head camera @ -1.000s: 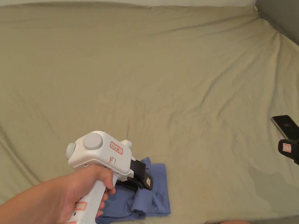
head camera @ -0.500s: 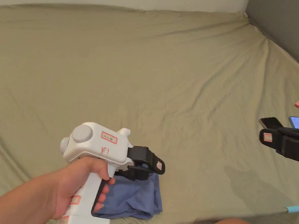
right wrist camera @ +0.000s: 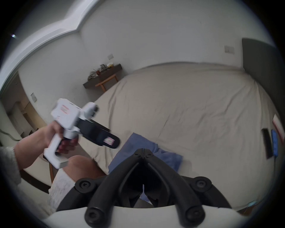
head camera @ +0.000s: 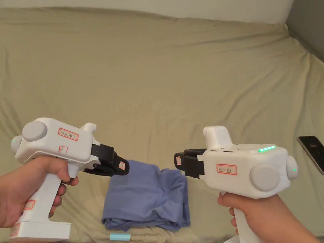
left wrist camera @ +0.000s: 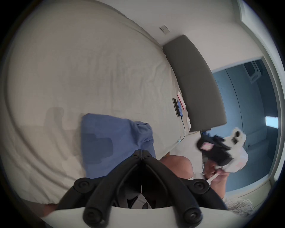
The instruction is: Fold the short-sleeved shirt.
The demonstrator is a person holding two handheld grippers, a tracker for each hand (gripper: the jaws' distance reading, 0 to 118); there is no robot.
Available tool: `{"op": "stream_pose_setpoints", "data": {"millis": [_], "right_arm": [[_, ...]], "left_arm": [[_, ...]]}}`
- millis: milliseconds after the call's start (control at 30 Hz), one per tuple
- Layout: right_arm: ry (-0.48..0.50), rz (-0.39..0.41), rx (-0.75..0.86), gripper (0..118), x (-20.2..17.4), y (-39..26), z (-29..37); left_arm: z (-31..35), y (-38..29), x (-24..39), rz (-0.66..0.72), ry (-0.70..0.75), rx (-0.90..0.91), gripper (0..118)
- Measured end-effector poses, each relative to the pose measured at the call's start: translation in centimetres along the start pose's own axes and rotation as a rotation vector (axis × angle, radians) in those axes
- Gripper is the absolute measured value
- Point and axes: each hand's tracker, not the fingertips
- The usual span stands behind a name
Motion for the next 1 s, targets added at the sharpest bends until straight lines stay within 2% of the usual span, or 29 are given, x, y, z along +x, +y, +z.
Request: {"op": "stream_pose_setpoints", "data": {"millis": [67, 100, 200, 300, 400, 467, 567, 600, 767, 900, 1000], "right_arm": [[0.012, -0.051, -0.02, 0, 0.1, -1.3, -2.7], [-0.037, -0.069, -0.027, 0, 0.3, -2.1, -3.6], [-0.057, -0.149, -0.014, 0, 1.4, -4.0, -4.6], [-0.057, -0.177, 0.001, 0, 2.5, -4.9, -4.3], [-0.055, -0.181, 0.043, 0, 3.4, -5.1, -3.4], [-0.058, -0.193, 0.062, 0, 4.0, -5.2, -2.6], [-0.059, -0.214, 0.09, 0, 4.8, -5.1, -1.4], [-0.058, -0.214, 0.104, 0, 5.0, -5.1, -0.9], [-0.074, -0.204, 0.147, 0, 6.1, -4.5, 0.7], [-0.074, -0.215, 0.179, 0, 6.7, -3.8, 1.7], [-0.08, -0.211, 0.207, 0, 7.2, -3.3, 2.2]], "left_arm": [[1.0, -0.6, -0.9, 0.002, 0.011, 0.025, 0], [1.4, -0.9, -1.3, 0.008, 0.017, 0.027, 0], [2.0, -1.7, -2.5, 0.049, -0.003, 0.023, 0], [1.5, -2.5, -2.8, 0.054, -0.023, 0.005, 0], [-0.6, -2.7, -2.4, 0.014, -0.143, -0.053, 0], [-2.9, -2.8, -3.1, 0.086, -0.301, -0.089, 0], [-6.6, -3.4, -3.2, 0.093, -0.372, -0.124, 0], [-8.4, -3.0, -4.8, 0.139, -0.413, -0.168, 0], [-15.7, -4.6, -3.7, 0.166, -0.361, -0.288, 0], [-19.9, -5.2, -2.8, 0.186, -0.28, -0.311, 0], [-20.9, -4.7, -1.5, 0.199, -0.32, -0.303, 0]]}}
